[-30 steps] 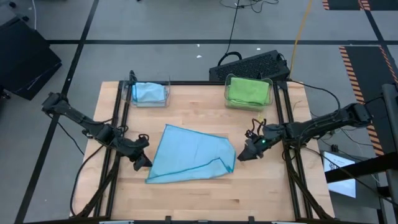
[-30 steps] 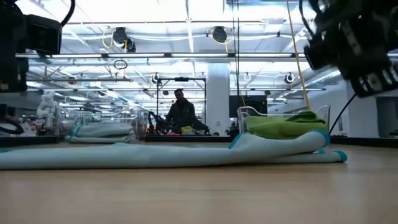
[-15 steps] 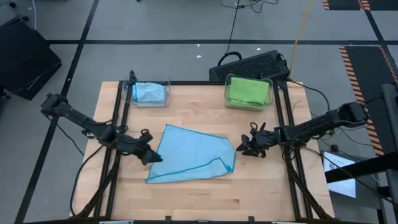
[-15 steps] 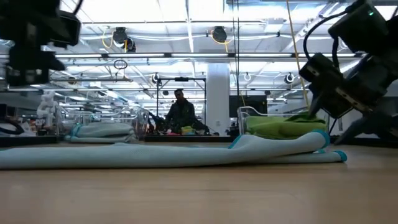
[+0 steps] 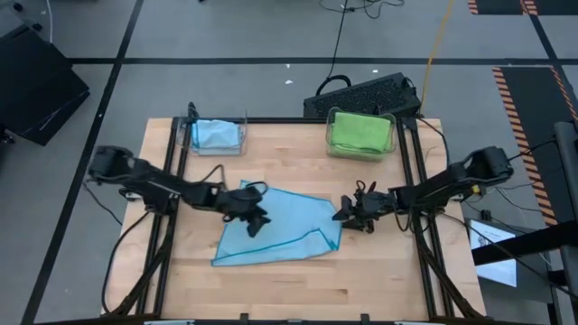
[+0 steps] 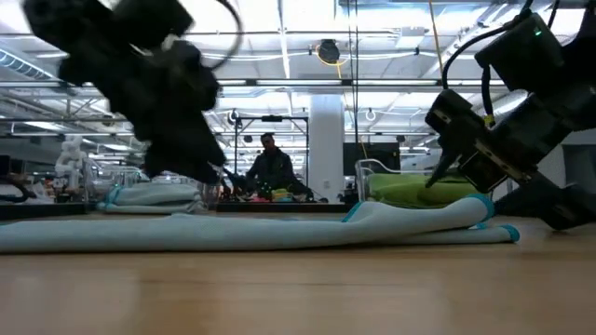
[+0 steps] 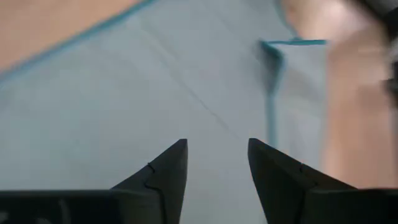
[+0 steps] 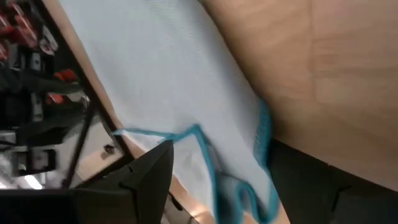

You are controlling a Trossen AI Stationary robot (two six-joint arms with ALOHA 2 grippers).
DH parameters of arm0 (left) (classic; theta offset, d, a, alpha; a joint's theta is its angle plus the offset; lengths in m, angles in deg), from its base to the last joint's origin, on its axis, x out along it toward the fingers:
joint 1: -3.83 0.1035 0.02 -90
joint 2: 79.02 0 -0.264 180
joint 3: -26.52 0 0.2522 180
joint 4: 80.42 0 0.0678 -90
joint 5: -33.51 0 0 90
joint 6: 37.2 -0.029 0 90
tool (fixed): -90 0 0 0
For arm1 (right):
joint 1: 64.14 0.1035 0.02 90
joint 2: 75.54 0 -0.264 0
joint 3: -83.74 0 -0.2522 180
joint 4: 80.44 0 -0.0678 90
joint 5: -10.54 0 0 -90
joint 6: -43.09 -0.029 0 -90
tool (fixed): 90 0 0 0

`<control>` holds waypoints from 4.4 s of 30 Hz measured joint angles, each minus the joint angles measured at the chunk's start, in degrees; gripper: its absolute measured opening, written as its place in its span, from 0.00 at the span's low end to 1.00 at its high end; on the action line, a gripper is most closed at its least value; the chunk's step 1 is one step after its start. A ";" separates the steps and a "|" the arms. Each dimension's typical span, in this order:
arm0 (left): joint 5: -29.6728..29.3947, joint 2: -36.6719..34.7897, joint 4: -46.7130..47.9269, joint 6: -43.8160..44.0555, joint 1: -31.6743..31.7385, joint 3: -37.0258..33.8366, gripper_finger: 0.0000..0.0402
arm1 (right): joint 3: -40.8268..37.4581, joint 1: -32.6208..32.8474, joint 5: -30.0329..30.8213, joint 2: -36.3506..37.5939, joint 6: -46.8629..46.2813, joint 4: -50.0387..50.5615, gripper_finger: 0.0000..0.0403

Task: Sort microfiber towel by color & place in baskets
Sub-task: Fold the blue towel

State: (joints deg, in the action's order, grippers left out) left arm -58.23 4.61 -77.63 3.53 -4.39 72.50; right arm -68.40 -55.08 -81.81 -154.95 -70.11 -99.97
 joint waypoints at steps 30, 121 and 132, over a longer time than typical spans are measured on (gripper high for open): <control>12.57 20.84 -5.72 -5.57 3.79 8.51 0.19 | 5.52 -16.11 15.84 -6.48 12.68 -9.62 0.62; 14.12 10.62 42.68 -18.18 6.95 32.06 0.19 | 4.06 -18.69 -12.96 10.30 38.40 -5.03 0.62; 13.38 3.37 34.11 8.15 -7.40 16.30 0.19 | 3.94 -9.55 -12.96 9.25 60.58 -4.10 0.56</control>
State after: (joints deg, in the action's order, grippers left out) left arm -44.85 7.98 -43.52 11.68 -11.79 88.80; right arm -64.46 -64.63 -94.77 -145.69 -9.52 -104.07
